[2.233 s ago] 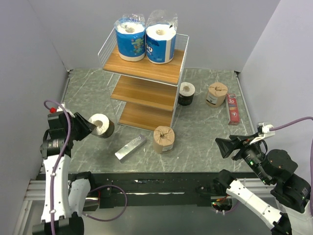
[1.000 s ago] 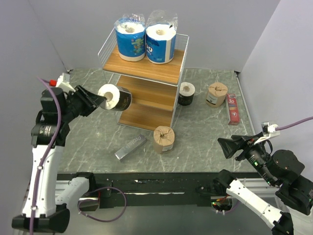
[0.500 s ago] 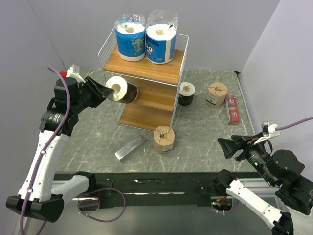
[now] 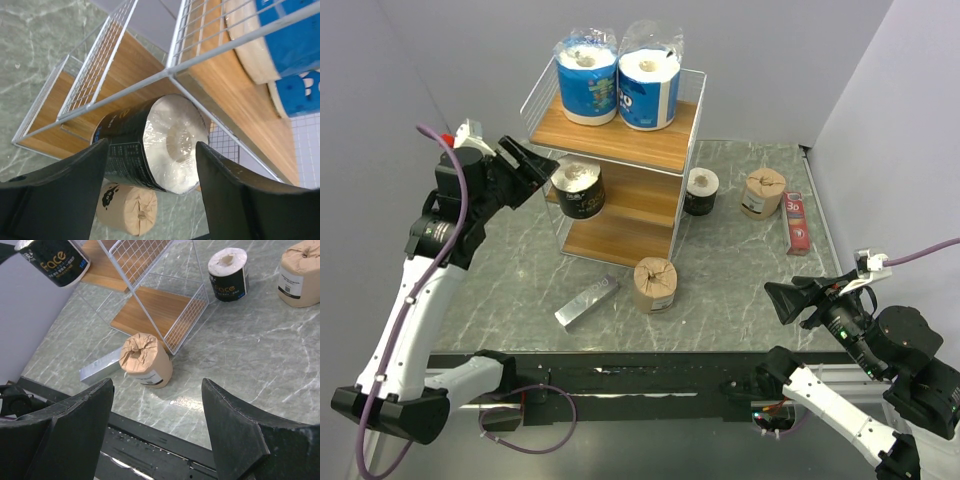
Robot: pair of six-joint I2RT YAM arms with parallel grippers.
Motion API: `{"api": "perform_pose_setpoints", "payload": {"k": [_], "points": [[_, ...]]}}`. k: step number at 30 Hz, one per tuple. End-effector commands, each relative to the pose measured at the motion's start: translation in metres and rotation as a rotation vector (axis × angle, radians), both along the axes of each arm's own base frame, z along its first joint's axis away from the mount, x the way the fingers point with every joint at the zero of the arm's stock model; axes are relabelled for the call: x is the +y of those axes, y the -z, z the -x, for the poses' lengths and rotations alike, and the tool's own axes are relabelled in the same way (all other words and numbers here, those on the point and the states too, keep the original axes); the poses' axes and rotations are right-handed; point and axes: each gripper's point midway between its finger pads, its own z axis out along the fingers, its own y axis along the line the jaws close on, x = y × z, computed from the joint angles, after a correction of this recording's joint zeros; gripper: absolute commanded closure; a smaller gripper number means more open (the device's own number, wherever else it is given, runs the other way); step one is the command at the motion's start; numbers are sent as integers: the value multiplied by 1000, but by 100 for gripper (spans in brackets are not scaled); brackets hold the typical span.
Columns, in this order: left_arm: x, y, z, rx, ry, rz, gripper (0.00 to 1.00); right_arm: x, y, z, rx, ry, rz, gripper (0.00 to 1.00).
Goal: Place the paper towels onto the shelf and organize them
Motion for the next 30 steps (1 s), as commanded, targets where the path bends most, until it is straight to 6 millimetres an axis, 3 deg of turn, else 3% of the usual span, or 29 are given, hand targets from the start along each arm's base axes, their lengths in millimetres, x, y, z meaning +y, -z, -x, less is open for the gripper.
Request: {"api": "perform_pose_setpoints", "payload": {"k": [1, 2, 9, 12, 20, 30], "points": [[14, -40, 14, -145, -38, -31, 28, -2, -12, 3, -25, 2, -38, 22], [13, -42, 21, -158, -28, -28, 29, -2, -11, 2, -24, 2, -37, 22], [-3, 16, 41, -65, 93, -51, 47, 2, -8, 1, -17, -8, -31, 22], [-6, 22, 49, -71, 117, -53, 51, 3, -6, 0, -12, -7, -24, 22], [-28, 31, 45, -66, 181, -41, 54, 7, -7, -4, -12, -15, -26, 22], [-44, 17, 21, -128, 136, -46, 54, 11, -10, -8, -13, -16, -20, 22]]}}
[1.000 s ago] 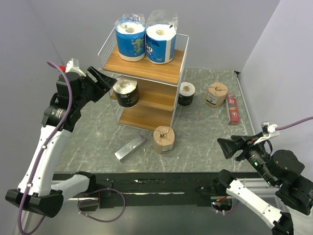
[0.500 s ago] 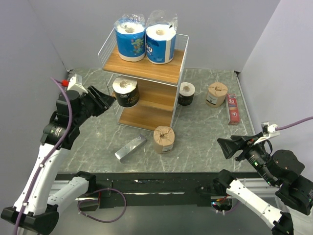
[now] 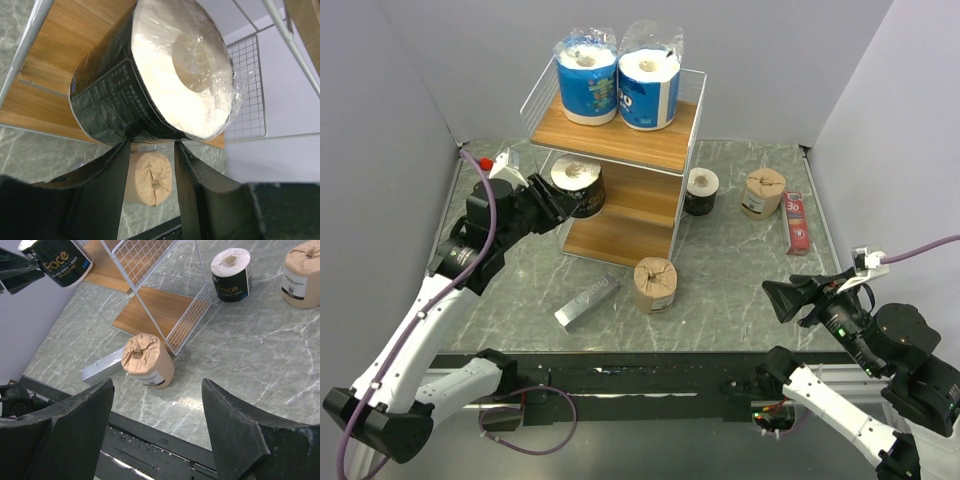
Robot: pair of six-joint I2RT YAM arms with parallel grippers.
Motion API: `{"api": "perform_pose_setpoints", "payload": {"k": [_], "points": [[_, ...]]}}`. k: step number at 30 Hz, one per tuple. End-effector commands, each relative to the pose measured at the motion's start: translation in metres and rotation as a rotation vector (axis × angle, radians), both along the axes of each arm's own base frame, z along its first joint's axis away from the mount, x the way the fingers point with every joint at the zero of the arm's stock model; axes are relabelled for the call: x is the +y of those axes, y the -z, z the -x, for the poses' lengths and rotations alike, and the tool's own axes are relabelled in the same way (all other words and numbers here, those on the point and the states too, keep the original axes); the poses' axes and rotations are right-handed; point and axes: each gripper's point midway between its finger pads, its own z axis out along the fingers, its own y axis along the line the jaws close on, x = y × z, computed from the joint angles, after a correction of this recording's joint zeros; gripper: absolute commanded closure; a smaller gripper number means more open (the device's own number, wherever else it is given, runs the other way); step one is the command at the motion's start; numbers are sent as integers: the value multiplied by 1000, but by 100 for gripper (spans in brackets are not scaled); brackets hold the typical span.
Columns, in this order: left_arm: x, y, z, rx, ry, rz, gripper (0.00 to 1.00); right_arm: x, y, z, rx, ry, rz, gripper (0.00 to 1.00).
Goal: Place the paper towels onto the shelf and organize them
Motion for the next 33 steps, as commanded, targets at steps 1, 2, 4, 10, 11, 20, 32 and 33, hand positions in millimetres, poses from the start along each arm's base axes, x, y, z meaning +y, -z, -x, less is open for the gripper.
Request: {"api": "perform_pose_setpoints", "payload": {"k": [1, 2, 4, 10, 11, 20, 32, 33], "points": [[-4, -34, -16, -117, -35, 31, 54, 8, -8, -7, -13, -9, -14, 22], [0, -34, -21, -121, -71, 22, 54, 7, -8, -7, -12, -5, -14, 22], [-1, -34, -28, -129, -87, 17, 53, 7, -8, -7, -12, -6, -13, 22], [4, -39, -45, -162, -150, 2, 53, 8, -7, -8, -14, -2, -17, 22], [5, -40, -47, -167, -159, 2, 53, 8, -7, -8, -14, -4, -17, 22], [-1, -41, -63, -204, -181, 35, 53, 13, -3, -11, 2, -9, -19, 22], [7, -39, -36, -198, -159, 28, 40, 17, 4, -10, 37, -17, -36, 23], [8, -36, -30, -183, -148, 21, 39, 17, 5, -9, 39, -17, -36, 22]]}}
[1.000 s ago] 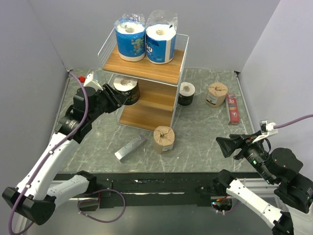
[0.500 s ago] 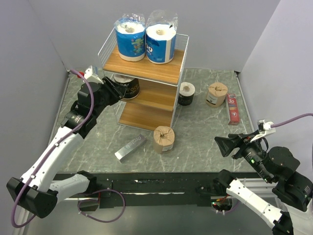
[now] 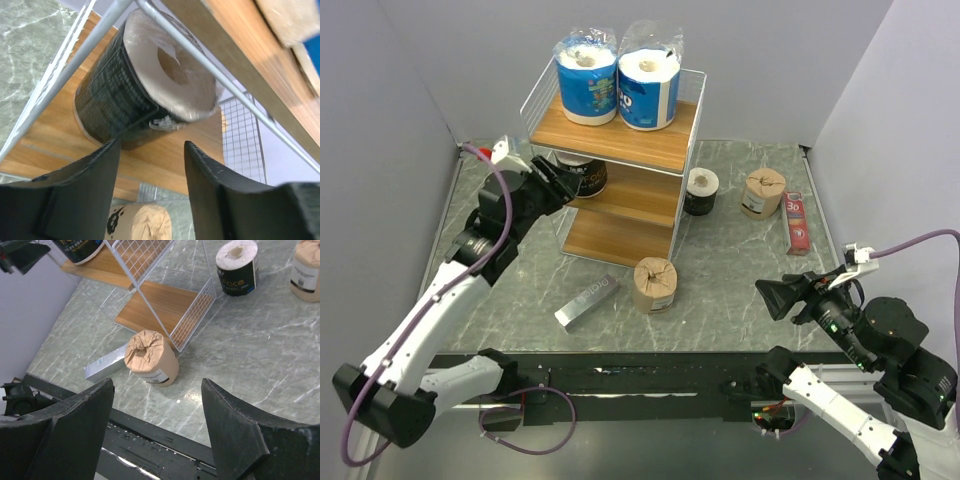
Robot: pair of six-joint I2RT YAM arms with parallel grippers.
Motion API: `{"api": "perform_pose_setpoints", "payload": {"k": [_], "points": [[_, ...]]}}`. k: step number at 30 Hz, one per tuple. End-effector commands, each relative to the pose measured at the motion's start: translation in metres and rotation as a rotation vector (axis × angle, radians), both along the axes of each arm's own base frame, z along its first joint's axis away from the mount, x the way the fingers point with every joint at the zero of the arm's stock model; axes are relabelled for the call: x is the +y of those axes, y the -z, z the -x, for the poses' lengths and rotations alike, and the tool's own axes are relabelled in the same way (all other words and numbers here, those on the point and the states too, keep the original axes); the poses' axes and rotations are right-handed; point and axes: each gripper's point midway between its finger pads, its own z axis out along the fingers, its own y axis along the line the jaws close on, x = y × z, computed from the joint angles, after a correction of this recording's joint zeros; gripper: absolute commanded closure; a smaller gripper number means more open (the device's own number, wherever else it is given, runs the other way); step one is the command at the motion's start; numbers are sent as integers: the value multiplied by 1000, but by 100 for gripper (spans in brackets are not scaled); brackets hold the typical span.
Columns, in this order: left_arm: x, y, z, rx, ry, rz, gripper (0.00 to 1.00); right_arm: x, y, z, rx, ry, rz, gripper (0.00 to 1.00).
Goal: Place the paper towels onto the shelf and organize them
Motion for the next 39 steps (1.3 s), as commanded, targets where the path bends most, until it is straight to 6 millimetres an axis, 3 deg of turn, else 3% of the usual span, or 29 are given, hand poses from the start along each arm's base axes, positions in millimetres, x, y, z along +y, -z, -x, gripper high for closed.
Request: {"api": "perform_pose_setpoints", "payload": {"k": [1, 3, 4, 6, 7, 8, 12, 16, 20, 22, 27, 34, 39], "points": [[8, -14, 27, -38, 24, 11, 37, 7, 1, -3, 11, -8, -23, 23], [6, -11, 42, -28, 68, 15, 33, 5, 3, -3, 15, -2, -20, 23], [7, 5, 48, 15, 77, -1, 32, 4, 6, -2, 19, 1, -15, 23], [8, 13, 61, 38, 99, -3, 30, 2, 8, -1, 21, 8, -16, 22], [8, 32, 67, 90, 112, -11, 29, 0, 10, 0, 19, 9, -17, 22], [7, 35, 74, 94, 129, -4, 27, 0, 11, 0, 18, 9, -20, 22], [-13, 76, 103, 185, 242, 20, 23, -3, 17, 1, 22, 18, -13, 22], [-31, 102, 116, 243, 282, 18, 19, -2, 22, 0, 26, 20, -8, 22], [-57, 119, 120, 280, 328, -10, 11, -2, 24, -2, 30, 20, 7, 22], [-74, 118, 122, 268, 359, -18, 8, -2, 25, -2, 33, 24, 19, 22], [-116, 137, 125, 312, 429, -83, 9, -7, 25, -1, 26, 33, 26, 21], [-138, 165, 112, 366, 393, -137, 14, -14, 18, 5, 1, 42, 13, 21], [-149, 164, 105, 352, 395, -130, 15, -16, 16, 6, -7, 43, 8, 21]]}}
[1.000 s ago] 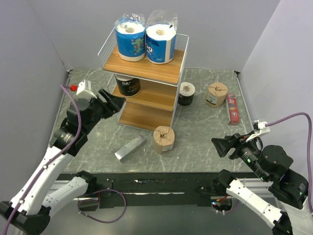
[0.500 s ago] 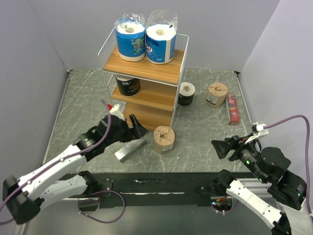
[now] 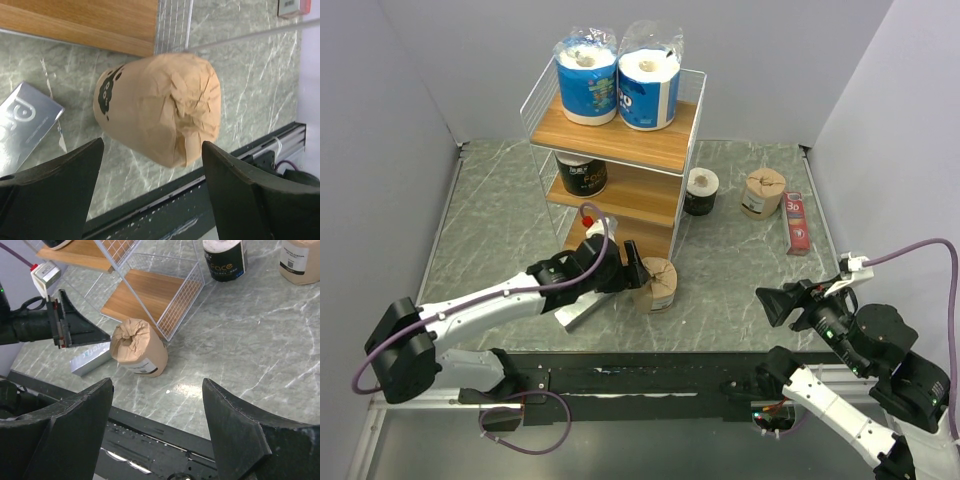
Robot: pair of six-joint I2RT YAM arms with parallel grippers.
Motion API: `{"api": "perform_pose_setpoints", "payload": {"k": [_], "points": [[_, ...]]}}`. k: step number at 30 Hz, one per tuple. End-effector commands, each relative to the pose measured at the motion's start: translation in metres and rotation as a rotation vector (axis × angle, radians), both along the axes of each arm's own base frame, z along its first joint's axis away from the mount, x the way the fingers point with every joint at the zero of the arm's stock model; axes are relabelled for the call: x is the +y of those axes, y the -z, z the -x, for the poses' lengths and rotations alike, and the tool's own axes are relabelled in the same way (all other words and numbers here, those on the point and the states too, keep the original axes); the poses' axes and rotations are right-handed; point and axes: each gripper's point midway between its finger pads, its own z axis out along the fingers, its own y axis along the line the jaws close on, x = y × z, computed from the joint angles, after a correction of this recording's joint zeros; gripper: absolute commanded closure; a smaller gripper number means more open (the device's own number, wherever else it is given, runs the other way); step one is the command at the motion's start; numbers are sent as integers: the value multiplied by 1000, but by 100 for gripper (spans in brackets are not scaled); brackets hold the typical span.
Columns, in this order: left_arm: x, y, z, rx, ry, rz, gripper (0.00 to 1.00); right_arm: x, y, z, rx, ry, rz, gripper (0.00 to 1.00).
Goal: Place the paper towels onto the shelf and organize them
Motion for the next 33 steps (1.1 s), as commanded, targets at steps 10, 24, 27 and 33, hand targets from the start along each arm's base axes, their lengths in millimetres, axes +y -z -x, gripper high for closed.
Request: {"api": "perform_pose_setpoints", "payload": {"k": [10, 24, 27, 33], "points": [[-35, 5, -15, -26, -27, -11, 27, -7, -12, 3, -47, 12, -25, 21], [-35, 27, -11, -2, -53, -78, 40, -9, -11, 5, -45, 16, -37, 21], [-32, 18, -12, -11, -68, -66, 45, -9, -12, 6, -43, 16, -37, 21], [-24, -15, -12, -53, -102, 0, 50, -12, -13, 8, -51, 21, -45, 21]]}}
